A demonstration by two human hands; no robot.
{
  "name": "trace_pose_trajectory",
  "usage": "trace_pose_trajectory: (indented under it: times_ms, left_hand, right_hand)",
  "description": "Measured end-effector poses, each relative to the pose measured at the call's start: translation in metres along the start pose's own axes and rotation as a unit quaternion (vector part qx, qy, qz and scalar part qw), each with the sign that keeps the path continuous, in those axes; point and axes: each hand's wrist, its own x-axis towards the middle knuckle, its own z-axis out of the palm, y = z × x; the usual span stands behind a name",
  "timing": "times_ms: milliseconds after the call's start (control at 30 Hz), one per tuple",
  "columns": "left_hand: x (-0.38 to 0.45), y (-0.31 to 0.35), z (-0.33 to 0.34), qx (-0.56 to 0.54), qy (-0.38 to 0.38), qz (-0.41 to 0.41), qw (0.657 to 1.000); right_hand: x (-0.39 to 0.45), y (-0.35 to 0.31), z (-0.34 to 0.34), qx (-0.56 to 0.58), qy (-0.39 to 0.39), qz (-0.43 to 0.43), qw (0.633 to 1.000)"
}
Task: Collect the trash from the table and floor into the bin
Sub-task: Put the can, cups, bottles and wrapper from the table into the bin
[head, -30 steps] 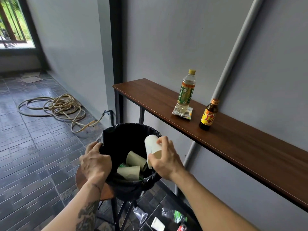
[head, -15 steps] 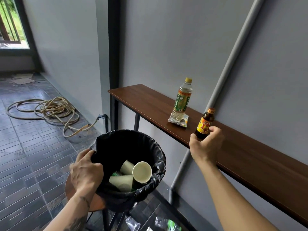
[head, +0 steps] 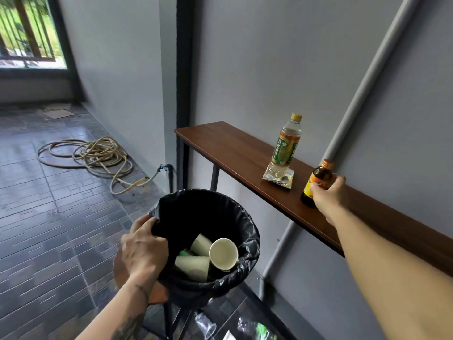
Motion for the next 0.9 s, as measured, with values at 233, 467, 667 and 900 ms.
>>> trace_pose_trajectory:
  times_ms: [233, 467, 667, 900]
  left_hand:
    - [-0.001, -0.001, -0.007, 0.005, -0.006, -0.009, 1.000]
    - [0.000, -0.001, -0.005, 0.011, -0.007, -0.013, 1.000]
    - [0.002, -0.006, -0.001, 0.008, 0.000, -0.015, 1.000]
    - [0.005, -0.009, -0.003, 0.006, 0.000, -0.008, 1.000]
  right_hand:
    - [-0.004, -0.004, 0.009, 0.021, -0.001, 0.021, 1.000]
    - [-0.078, -0.040, 0.047, 0.079, -0.102, -0.189, 0.974]
    - [-0.168, -0.040, 0.126, -0.124, -0.340, -0.279, 0.889]
    - [-0.190, -0.023, 0.187, -0.328, -0.380, -0.234, 0.833]
